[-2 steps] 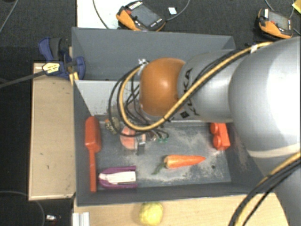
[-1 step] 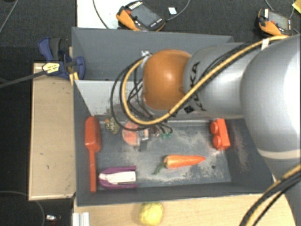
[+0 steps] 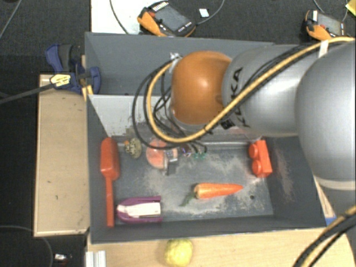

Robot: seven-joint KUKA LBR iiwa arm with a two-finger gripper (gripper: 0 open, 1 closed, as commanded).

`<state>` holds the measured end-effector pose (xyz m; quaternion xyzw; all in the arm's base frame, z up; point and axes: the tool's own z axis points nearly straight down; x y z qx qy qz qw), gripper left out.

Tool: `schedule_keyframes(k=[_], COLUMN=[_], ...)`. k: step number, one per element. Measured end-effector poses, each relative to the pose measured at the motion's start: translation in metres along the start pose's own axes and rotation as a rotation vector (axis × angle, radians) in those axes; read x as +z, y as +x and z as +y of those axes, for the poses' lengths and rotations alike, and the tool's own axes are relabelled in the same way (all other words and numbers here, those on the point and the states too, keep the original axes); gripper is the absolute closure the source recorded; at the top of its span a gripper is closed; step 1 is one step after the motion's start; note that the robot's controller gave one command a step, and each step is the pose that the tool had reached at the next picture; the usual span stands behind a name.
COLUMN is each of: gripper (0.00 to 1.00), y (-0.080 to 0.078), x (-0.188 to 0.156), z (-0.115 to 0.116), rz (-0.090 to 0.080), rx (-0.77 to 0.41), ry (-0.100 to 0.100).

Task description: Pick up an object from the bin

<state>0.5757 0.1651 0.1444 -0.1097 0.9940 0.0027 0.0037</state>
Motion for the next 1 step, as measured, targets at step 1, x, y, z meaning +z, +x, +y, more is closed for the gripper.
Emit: schedule_keyframes(k=[1], gripper=[1.0], y=[-0.0009], x=[-0.0222], z=[0.0002], rz=[-0.002], rx=[-0.001], ry=[0.0])
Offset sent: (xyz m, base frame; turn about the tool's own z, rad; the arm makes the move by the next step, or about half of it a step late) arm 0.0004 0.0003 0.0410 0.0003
